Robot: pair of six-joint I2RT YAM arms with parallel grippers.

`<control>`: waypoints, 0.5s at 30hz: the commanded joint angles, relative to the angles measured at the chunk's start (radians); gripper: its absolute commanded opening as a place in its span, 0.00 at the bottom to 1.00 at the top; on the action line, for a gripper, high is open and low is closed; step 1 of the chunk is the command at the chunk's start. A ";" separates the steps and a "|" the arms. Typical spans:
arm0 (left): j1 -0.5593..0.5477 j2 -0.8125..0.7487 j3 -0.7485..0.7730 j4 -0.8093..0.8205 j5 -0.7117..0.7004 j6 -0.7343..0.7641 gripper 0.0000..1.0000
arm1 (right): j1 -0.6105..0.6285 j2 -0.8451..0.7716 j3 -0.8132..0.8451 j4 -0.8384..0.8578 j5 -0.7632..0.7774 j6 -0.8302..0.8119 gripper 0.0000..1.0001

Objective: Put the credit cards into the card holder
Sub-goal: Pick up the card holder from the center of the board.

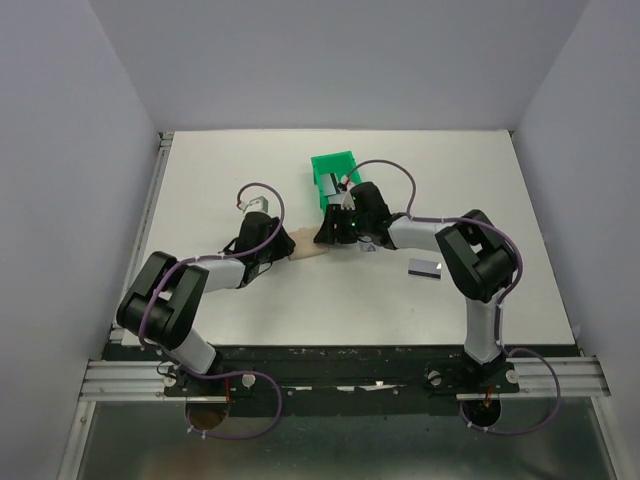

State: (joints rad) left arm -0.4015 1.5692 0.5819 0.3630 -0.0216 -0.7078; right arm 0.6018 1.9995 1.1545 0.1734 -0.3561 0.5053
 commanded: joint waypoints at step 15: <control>-0.007 -0.003 -0.008 0.018 0.052 -0.015 0.49 | 0.032 -0.093 -0.117 0.101 -0.078 0.053 0.05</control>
State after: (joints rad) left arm -0.4015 1.5875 0.5827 0.4023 -0.0029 -0.7090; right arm 0.6209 1.9842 1.0744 0.2379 -0.4187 0.5507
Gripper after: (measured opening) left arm 0.460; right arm 0.117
